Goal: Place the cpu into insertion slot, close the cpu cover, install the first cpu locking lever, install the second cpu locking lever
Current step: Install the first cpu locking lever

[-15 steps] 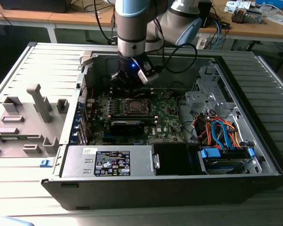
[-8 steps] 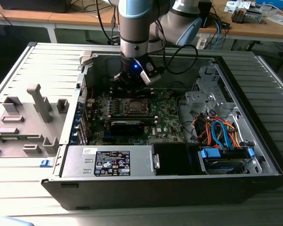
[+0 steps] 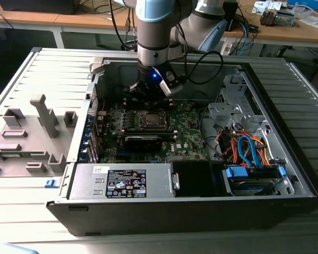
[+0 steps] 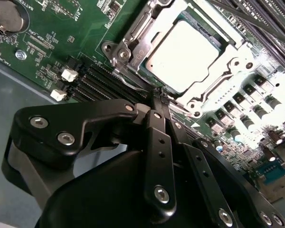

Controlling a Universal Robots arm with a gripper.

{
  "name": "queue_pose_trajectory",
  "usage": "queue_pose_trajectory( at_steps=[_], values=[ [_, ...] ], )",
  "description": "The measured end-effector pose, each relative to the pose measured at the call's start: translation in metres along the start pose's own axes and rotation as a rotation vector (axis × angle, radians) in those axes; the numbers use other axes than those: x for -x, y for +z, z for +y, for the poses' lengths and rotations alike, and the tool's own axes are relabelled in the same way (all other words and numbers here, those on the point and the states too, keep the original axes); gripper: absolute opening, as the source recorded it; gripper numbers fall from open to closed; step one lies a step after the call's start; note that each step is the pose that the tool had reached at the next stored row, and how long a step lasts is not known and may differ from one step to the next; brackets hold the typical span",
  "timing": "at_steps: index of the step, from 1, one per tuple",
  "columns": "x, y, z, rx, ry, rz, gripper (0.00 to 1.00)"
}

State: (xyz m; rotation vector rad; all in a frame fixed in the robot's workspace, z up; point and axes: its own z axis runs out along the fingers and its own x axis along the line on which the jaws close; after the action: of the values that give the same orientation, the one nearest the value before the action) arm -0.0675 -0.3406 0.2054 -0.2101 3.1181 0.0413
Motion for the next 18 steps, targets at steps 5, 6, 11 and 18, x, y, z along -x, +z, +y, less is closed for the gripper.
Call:
queue_pose_trajectory(
  at_steps=[5, 6, 11, 18],
  values=[
    [0.0049, 0.0018, -0.0008, -0.0008, 0.0, 0.0003, 0.11],
    [0.0057, 0.002, -0.0009, -0.0009, 0.0, 0.0002, 0.11],
    [0.0113, 0.0034, -0.0016, -0.0005, -0.001, 0.0, 0.11],
    [0.013, -0.0017, -0.0016, -0.0007, -0.001, 0.0, 0.11]
  ],
)
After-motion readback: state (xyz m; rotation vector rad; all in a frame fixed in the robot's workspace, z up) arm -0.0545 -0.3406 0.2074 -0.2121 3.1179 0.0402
